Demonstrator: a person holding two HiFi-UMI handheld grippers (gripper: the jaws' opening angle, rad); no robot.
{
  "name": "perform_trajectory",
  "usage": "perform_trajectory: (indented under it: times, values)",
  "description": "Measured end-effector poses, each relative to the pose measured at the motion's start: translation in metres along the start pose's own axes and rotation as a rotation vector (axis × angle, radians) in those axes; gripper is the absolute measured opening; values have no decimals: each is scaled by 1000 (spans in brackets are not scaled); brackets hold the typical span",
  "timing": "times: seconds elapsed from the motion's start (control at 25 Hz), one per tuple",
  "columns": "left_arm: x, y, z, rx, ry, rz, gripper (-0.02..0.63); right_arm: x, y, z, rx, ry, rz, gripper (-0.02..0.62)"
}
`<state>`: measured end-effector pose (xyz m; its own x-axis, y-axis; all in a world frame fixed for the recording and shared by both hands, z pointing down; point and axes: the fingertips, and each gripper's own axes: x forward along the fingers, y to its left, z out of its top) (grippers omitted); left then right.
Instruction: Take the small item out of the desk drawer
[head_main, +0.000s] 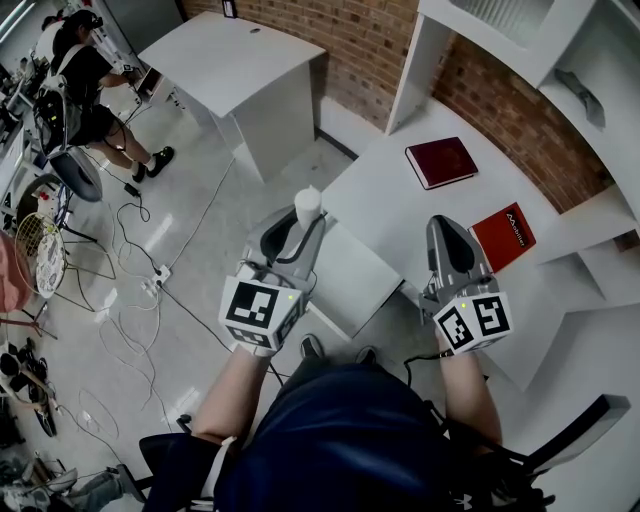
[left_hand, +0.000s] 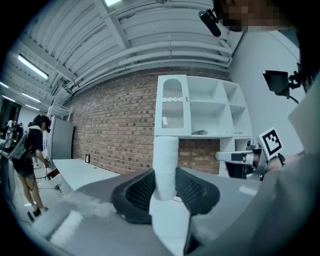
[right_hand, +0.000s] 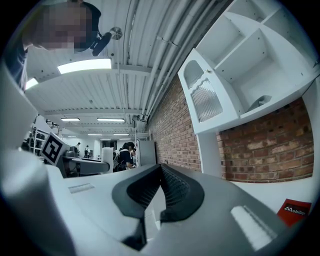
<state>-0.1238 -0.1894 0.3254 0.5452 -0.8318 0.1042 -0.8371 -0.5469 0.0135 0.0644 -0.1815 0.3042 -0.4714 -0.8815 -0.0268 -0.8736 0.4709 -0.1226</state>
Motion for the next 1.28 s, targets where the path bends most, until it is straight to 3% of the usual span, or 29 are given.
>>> perform_trajectory:
  times: [1.28]
  values:
    - [2,5,-7,1,12,-2,137,6,4,-1,-12,6,4,2]
